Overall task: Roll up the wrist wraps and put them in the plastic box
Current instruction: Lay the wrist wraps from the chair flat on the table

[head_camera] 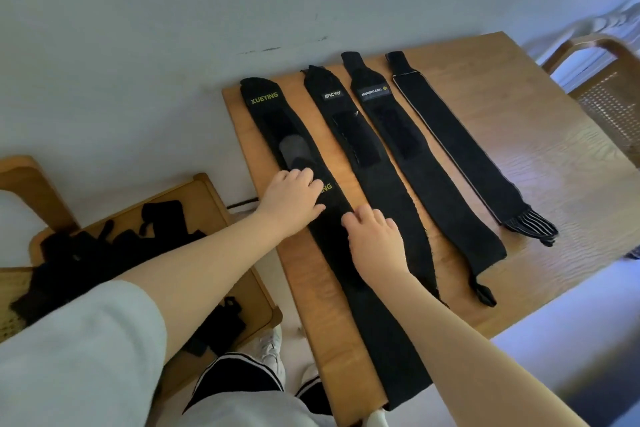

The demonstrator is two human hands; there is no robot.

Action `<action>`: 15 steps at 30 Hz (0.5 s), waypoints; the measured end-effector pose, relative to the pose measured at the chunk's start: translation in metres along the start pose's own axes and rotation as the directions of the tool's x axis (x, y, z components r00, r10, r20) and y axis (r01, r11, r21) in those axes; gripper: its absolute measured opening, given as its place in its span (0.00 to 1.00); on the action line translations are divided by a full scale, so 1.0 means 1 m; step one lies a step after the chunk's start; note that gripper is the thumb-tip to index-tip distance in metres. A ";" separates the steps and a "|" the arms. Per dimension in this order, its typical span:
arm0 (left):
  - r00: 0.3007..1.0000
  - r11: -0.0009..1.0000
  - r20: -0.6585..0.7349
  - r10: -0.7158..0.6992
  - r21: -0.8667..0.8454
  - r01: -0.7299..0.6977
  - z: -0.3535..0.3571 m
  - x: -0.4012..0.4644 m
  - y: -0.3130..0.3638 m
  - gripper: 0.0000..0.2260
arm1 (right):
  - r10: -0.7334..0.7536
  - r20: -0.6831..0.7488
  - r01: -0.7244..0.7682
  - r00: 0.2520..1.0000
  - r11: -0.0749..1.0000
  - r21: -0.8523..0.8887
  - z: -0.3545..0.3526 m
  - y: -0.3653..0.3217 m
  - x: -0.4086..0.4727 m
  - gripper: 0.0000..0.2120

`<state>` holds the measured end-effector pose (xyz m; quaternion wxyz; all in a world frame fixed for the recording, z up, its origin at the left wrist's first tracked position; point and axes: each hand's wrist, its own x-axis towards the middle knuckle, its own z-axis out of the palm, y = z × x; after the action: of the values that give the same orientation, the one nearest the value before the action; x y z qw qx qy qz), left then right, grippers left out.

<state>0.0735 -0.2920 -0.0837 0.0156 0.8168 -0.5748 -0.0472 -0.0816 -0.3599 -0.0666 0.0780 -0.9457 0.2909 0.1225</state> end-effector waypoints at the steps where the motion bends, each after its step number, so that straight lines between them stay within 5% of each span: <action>1: 0.999 0.999 0.050 -0.017 -0.038 0.019 0.003 -0.008 0.005 0.21 | -0.111 -0.009 0.111 0.994 0.993 -0.025 0.005 0.000 -0.005 0.21; 7: 0.944 0.990 0.309 -0.111 -0.053 0.134 0.022 -0.033 0.011 0.43 | -0.172 0.057 0.170 0.983 0.985 0.043 0.035 0.017 -0.025 0.28; 12: 0.935 0.985 0.315 -0.166 -0.001 0.175 0.026 -0.030 0.009 0.44 | -0.165 0.132 0.170 0.977 0.985 -0.031 0.043 0.020 -0.029 0.28; 15: 0.957 0.974 0.241 -0.162 -0.116 0.194 0.020 -0.042 0.012 0.39 | -0.178 0.167 0.199 0.970 0.972 -0.122 0.022 0.015 -0.024 0.28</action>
<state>0.0463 -0.2561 -0.0997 0.0014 0.8511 -0.4922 -0.1825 -0.1133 -0.3547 -0.0822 0.0462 -0.9598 0.1834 0.2072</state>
